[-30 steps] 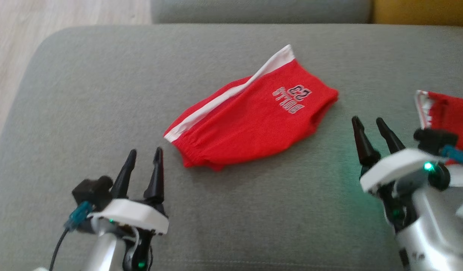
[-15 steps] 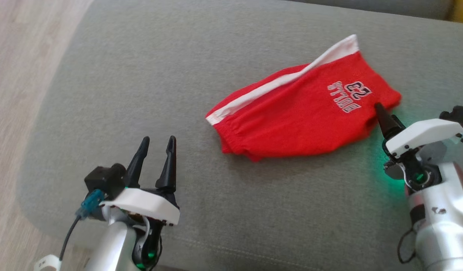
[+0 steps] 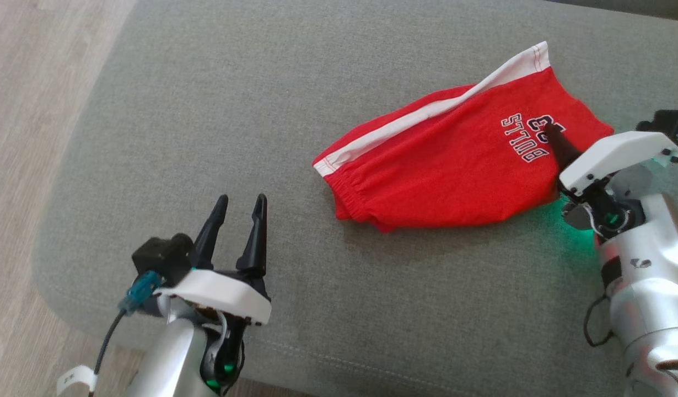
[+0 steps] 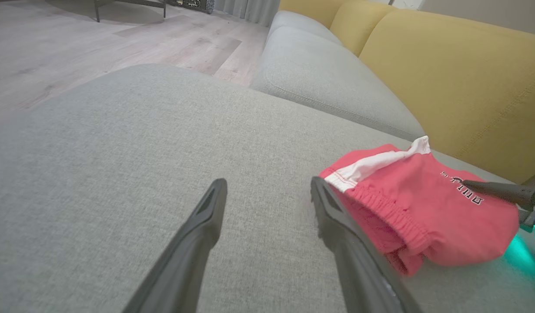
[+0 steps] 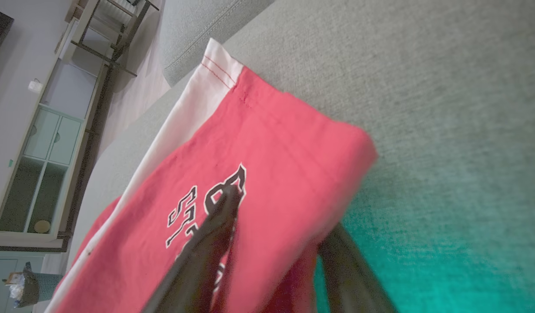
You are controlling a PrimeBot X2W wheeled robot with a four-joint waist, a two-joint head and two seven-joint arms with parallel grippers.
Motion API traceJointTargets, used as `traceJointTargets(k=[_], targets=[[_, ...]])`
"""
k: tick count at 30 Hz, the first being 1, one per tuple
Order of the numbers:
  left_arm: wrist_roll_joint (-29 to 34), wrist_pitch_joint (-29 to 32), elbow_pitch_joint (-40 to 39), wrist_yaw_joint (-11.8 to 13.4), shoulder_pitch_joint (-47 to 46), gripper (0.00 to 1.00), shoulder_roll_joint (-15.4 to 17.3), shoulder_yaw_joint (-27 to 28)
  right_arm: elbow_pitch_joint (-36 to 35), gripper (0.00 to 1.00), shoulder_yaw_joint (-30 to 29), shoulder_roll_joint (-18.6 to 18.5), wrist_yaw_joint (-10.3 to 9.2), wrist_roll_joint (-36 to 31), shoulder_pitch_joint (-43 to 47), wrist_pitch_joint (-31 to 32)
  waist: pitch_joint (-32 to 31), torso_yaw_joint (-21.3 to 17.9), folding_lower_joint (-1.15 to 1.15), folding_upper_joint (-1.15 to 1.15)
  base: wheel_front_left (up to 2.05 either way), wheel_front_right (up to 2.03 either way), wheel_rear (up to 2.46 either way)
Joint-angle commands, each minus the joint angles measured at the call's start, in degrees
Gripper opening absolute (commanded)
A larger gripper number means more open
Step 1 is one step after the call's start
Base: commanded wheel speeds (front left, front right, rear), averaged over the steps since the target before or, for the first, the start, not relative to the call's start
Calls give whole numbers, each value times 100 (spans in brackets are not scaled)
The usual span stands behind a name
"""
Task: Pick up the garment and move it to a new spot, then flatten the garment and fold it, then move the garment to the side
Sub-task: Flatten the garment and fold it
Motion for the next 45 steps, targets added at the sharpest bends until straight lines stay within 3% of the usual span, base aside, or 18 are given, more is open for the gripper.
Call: traceJointTargets(k=[1, 16, 25, 32, 40, 45], targets=[[-41, -70, -165, 23, -265, 100, 26, 130, -129, 0, 214, 27, -5, -5, -89, 3, 12, -21, 0, 0, 0, 0, 0], [-84, -70, -131, 25, -197, 100, 26, 196, -944, 0, 429, -444, -5, 509, 447, -1138, -192, -496, 0, 0, 0, 0, 0], [-74, -70, -111, 32, -111, 100, 26, 225, -1154, 0, 199, -312, -5, 460, 1089, -1436, -420, -870, 0, 0, 0, 0, 0], [-78, -70, -75, 12, -138, 100, 26, 166, -1247, 0, 160, -182, -5, 193, 1009, -1572, -469, -903, 0, 0, 0, 0, 0], [-69, -70, -23, 10, -73, 100, 26, 205, -1874, 0, 653, 54, -5, 273, 996, -1812, -596, -716, 0, 0, 0, 0, 0], [-68, -70, 16, 7, -8, 100, 26, 206, -2489, 0, 1433, 178, -5, 546, 1229, -1751, -692, -594, 0, 0, 0, 0, 0]])
